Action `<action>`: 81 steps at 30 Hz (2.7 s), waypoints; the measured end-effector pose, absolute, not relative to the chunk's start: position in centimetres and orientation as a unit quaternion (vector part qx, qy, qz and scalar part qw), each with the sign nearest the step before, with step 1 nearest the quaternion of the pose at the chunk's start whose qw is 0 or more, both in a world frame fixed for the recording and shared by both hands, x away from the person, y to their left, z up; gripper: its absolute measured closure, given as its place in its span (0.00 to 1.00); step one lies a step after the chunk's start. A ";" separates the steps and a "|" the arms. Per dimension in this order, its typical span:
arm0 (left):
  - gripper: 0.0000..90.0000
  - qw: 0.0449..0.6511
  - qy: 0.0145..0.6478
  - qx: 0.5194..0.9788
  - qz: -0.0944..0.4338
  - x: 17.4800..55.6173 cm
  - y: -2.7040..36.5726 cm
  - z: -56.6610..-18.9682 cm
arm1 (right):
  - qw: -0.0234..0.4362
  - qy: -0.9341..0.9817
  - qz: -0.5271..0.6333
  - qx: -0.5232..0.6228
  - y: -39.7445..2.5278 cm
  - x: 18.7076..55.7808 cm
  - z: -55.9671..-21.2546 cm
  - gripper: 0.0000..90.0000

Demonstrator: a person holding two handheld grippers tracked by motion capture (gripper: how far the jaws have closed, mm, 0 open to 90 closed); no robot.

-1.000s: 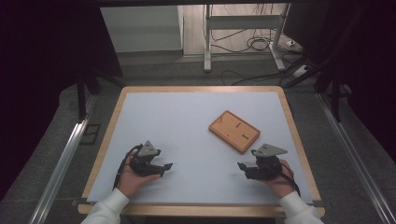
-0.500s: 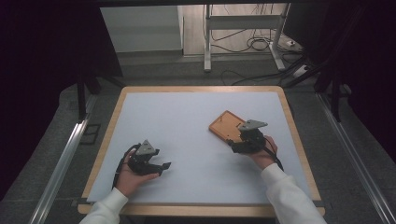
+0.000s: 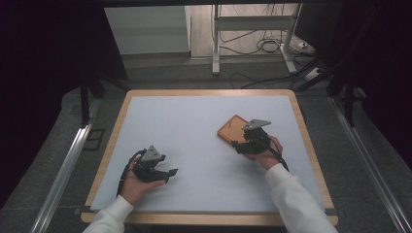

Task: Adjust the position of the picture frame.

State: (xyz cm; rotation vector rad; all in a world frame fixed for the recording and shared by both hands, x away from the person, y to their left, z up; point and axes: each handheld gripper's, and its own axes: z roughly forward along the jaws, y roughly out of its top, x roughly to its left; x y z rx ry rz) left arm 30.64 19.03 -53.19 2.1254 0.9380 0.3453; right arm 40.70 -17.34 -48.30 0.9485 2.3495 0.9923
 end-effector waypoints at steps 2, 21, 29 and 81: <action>0.28 0.386 0.367 0.835 0.136 30.6 19.0 -53.2 | 0.208 0.844 0.356 0.343 -17.3 41.1 -48.2 0.33; 0.28 0.383 0.365 0.838 0.134 30.7 19.1 -53.3 | 0.203 0.838 0.352 0.364 -15.5 45.9 -48.7 0.38; 0.28 0.381 0.364 0.840 0.132 30.8 19.1 -53.4 | 0.199 0.840 0.352 0.362 -15.1 47.7 -49.3 0.55; 0.28 0.379 0.355 0.844 0.134 30.8 19.1 -53.5 | 0.151 0.871 0.352 0.307 -12.2 43.9 -47.7 0.95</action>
